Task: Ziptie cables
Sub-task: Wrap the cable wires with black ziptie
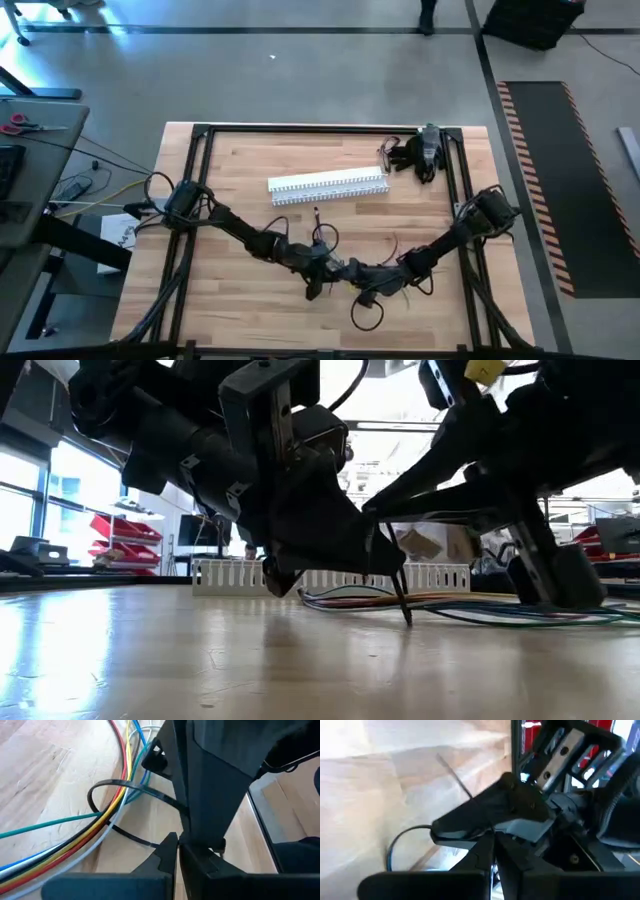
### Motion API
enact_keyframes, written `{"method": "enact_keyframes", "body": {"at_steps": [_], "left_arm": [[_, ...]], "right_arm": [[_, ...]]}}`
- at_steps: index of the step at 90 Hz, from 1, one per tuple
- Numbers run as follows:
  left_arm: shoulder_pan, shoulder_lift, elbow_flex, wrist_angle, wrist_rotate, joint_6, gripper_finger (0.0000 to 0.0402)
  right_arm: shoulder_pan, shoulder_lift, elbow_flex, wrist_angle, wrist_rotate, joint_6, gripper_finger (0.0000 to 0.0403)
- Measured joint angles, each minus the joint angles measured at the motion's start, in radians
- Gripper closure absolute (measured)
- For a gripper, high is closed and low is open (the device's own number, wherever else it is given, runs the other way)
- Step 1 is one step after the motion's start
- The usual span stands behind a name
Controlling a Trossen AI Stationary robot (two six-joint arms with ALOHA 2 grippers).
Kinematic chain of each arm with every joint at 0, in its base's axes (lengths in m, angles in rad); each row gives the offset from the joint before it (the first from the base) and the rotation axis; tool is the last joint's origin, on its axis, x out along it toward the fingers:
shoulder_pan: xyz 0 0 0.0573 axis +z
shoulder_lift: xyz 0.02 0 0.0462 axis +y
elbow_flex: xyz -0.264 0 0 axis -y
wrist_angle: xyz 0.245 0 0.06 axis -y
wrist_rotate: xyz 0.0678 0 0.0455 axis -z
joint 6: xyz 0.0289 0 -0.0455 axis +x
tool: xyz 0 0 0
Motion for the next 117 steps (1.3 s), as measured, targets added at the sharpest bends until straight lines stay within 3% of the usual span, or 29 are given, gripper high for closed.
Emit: {"method": "enact_keyframes", "body": {"at_steps": [20,46,58,73,100,117], "left_arm": [[0.000,-0.001,0.000,0.001,-0.020,0.009,0.0402],[-0.002,-0.001,0.000,-0.006,-0.012,0.011,0.0402],[-0.002,-0.001,0.000,-0.007,-0.010,0.011,0.0402],[-0.002,-0.001,0.000,-0.012,-0.008,0.011,0.0402],[-0.002,-0.001,0.000,-0.020,-0.008,0.011,0.0402],[-0.002,-0.001,0.000,-0.024,-0.008,0.011,0.0402]], "right_arm": [[0.014,0.000,0.000,0.000,0.111,0.104,0.0395],[0.031,0.000,0.000,-0.030,0.177,0.295,0.0302],[0.006,0.000,0.000,-0.097,0.223,0.389,0.0282],[-0.026,-0.002,0.001,-0.156,0.186,0.481,0.0280],[-0.035,-0.002,0.001,-0.148,0.150,0.451,0.0281],[-0.036,-0.011,0.001,-0.158,0.143,0.450,0.0330]]}}
